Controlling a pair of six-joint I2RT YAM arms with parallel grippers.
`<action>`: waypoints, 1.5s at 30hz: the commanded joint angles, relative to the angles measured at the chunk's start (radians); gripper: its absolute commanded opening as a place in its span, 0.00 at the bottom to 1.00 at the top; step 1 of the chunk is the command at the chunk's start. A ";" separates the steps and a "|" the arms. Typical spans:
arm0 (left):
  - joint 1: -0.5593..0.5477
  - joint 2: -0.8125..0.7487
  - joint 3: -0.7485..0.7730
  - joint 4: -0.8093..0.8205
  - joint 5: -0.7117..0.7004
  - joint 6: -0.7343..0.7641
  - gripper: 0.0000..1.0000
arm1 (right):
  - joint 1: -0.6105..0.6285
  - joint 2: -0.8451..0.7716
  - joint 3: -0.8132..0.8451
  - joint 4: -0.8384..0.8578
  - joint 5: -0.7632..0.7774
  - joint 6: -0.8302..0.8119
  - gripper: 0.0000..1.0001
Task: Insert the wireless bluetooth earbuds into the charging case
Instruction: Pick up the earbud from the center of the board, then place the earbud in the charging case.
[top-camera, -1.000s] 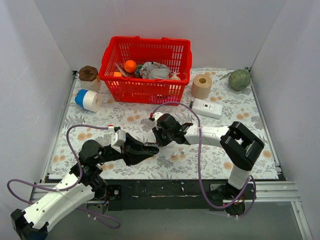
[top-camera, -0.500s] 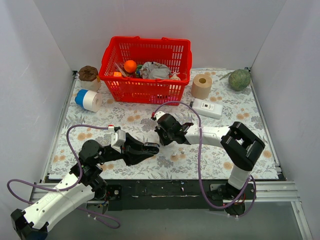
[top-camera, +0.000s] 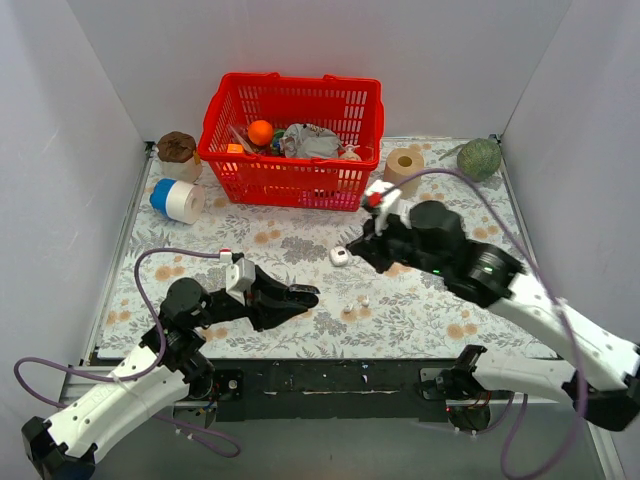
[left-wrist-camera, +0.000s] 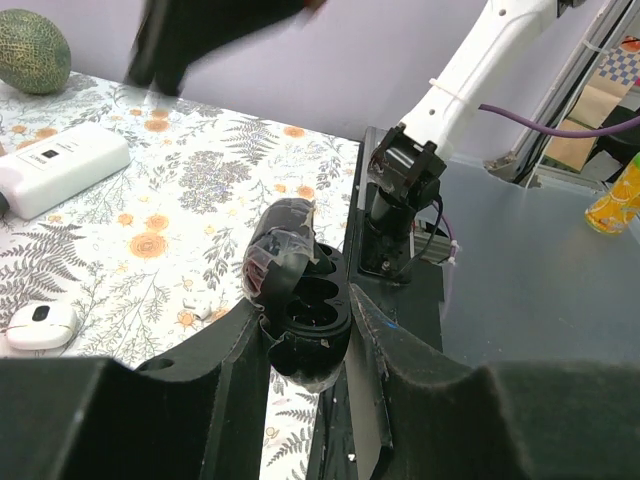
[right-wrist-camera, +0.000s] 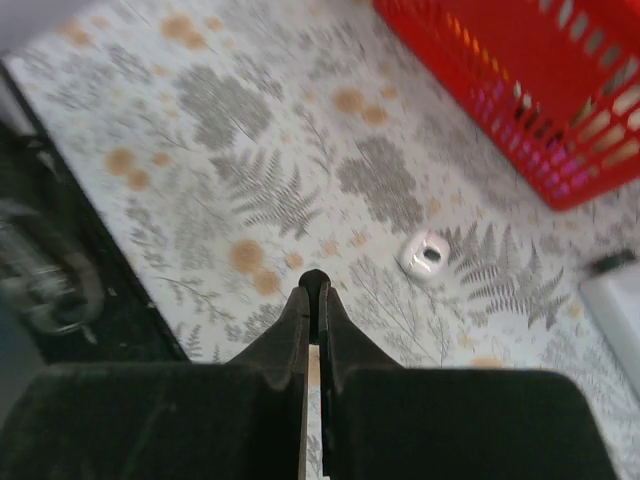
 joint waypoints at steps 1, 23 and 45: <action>-0.002 0.041 0.029 0.040 0.026 0.026 0.00 | 0.048 -0.180 0.181 -0.218 -0.270 -0.167 0.01; -0.004 0.319 0.155 0.165 0.271 -0.047 0.00 | 0.255 -0.138 0.173 -0.030 -0.467 -0.067 0.01; -0.030 0.285 0.150 0.162 0.277 -0.041 0.00 | 0.327 -0.006 0.194 -0.027 -0.136 -0.043 0.01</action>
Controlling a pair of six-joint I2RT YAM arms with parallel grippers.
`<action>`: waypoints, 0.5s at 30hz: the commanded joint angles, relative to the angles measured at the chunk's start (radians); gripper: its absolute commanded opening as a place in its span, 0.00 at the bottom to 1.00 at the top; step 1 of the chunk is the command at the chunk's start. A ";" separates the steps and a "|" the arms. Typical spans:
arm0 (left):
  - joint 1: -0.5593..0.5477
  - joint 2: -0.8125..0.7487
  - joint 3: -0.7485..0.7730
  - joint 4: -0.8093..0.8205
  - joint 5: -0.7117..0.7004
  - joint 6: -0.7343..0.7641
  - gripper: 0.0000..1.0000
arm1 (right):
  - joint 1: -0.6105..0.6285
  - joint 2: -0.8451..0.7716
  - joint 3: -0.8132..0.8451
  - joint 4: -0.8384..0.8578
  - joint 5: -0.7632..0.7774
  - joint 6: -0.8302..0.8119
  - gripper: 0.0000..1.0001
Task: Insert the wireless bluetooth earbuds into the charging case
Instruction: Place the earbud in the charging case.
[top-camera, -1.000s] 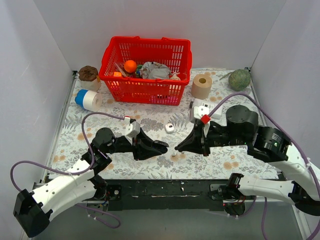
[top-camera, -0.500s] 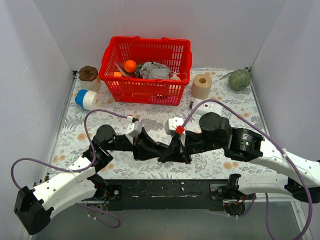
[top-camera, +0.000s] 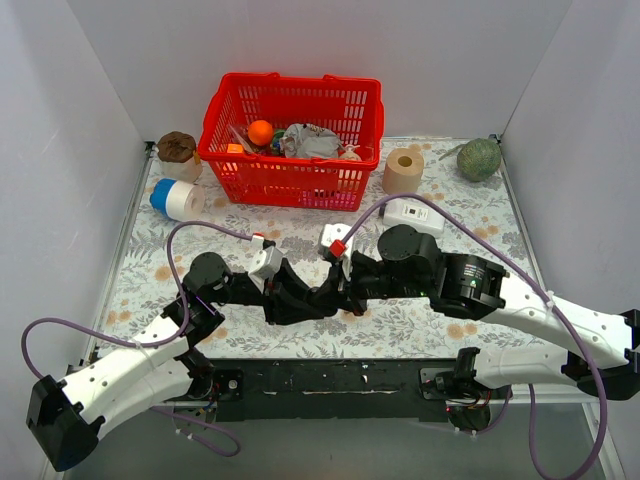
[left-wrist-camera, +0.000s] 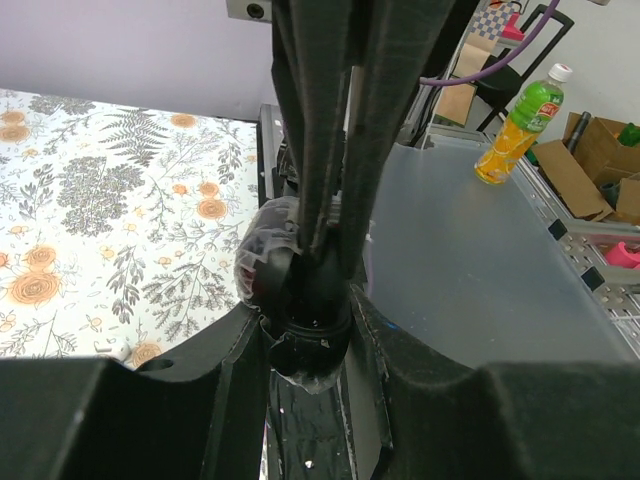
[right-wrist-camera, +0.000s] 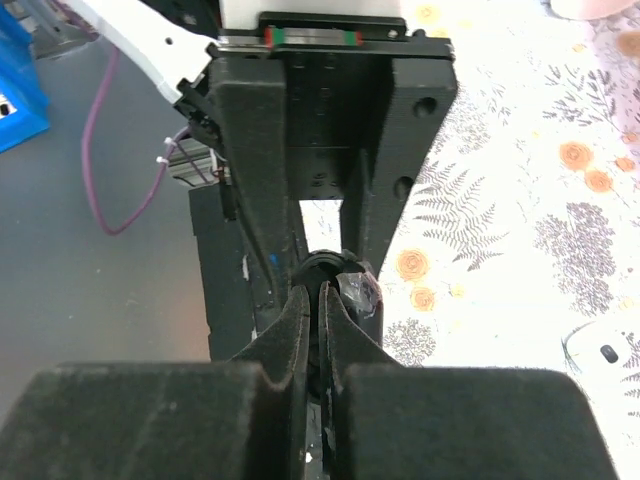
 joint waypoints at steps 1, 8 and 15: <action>-0.009 -0.023 0.023 -0.003 0.005 0.007 0.00 | 0.006 -0.001 0.045 0.030 0.082 0.010 0.01; -0.017 -0.028 0.029 -0.015 -0.008 0.016 0.00 | 0.006 0.011 0.048 0.011 0.075 0.007 0.01; -0.018 -0.031 0.036 -0.021 -0.028 0.022 0.00 | 0.008 0.021 0.045 -0.018 0.055 0.008 0.01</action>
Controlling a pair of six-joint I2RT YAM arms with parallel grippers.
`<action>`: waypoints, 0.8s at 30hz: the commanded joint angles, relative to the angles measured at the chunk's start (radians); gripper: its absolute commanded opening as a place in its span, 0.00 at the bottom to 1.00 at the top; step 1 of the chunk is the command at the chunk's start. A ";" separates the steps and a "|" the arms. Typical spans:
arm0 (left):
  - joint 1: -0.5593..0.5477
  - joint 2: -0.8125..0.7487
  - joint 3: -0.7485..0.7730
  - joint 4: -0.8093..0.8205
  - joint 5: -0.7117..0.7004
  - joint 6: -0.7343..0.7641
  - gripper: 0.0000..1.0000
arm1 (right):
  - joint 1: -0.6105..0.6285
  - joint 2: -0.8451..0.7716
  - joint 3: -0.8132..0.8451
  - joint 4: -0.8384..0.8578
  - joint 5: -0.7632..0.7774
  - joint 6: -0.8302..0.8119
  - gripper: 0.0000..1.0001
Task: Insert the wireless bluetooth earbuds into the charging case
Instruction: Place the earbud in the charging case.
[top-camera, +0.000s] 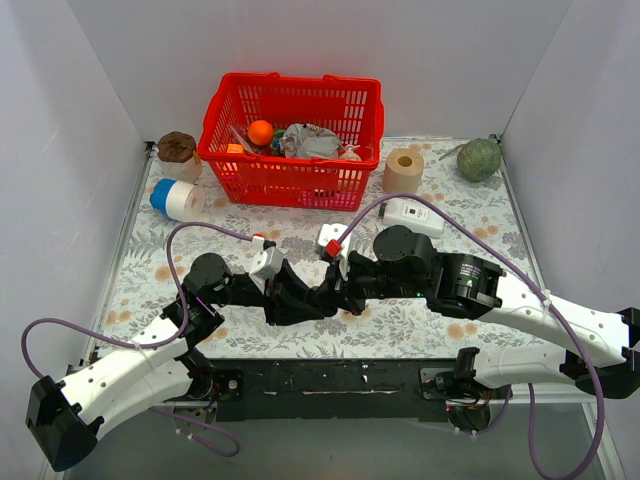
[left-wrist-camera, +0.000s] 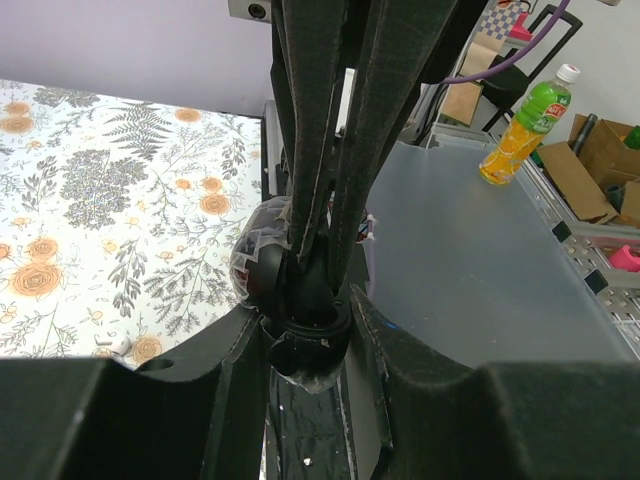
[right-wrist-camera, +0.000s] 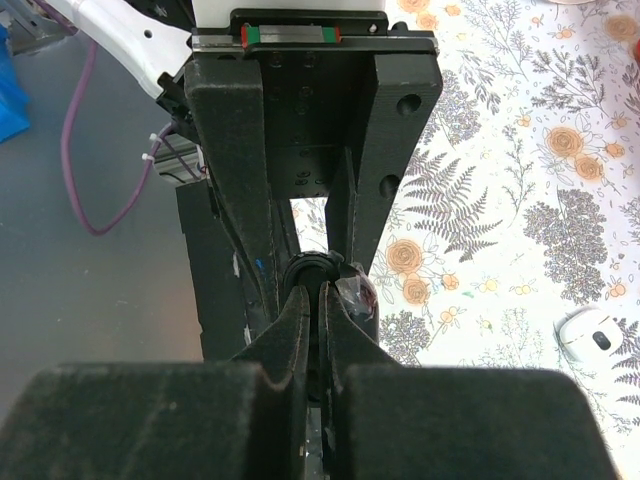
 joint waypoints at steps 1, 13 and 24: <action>-0.008 -0.020 0.034 0.002 -0.016 0.017 0.00 | 0.007 0.000 0.035 -0.006 0.002 0.004 0.01; -0.014 -0.038 0.029 0.022 -0.070 0.016 0.00 | 0.013 -0.015 -0.010 0.013 0.014 0.036 0.01; -0.017 -0.032 0.017 0.059 -0.076 -0.004 0.00 | 0.013 -0.021 -0.008 0.030 0.078 0.068 0.21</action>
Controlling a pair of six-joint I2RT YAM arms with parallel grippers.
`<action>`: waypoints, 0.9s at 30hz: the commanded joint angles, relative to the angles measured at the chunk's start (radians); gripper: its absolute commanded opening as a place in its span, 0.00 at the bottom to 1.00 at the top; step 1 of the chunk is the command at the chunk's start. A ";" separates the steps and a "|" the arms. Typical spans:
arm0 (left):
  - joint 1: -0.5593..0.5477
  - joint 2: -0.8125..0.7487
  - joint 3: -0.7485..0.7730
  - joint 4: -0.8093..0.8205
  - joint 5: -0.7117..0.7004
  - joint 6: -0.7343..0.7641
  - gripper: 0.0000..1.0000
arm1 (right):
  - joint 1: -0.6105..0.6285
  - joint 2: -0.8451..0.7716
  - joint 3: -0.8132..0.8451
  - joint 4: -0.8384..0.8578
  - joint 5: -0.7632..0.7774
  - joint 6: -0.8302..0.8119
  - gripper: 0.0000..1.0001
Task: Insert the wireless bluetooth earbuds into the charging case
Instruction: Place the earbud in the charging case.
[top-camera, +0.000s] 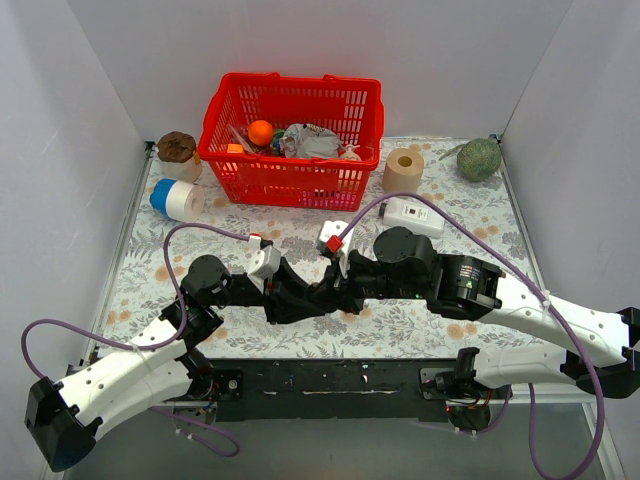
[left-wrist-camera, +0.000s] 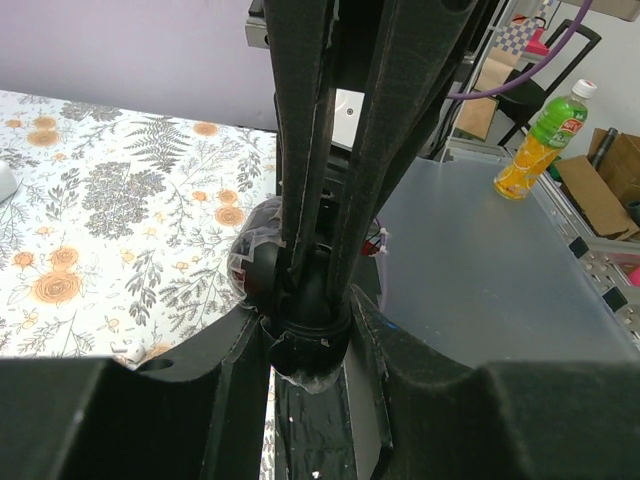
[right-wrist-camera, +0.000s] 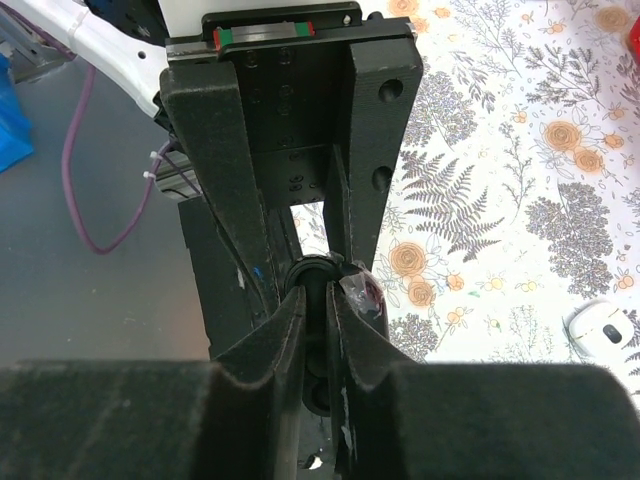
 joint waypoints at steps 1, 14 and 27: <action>-0.005 -0.018 0.013 0.051 -0.018 -0.006 0.00 | 0.003 -0.019 0.002 0.019 0.050 0.017 0.23; -0.008 -0.033 -0.053 0.102 -0.047 -0.035 0.00 | 0.005 -0.046 0.066 0.025 0.088 0.035 0.43; -0.008 -0.032 -0.061 0.119 -0.050 -0.049 0.00 | 0.003 -0.166 0.045 -0.010 0.308 0.046 0.43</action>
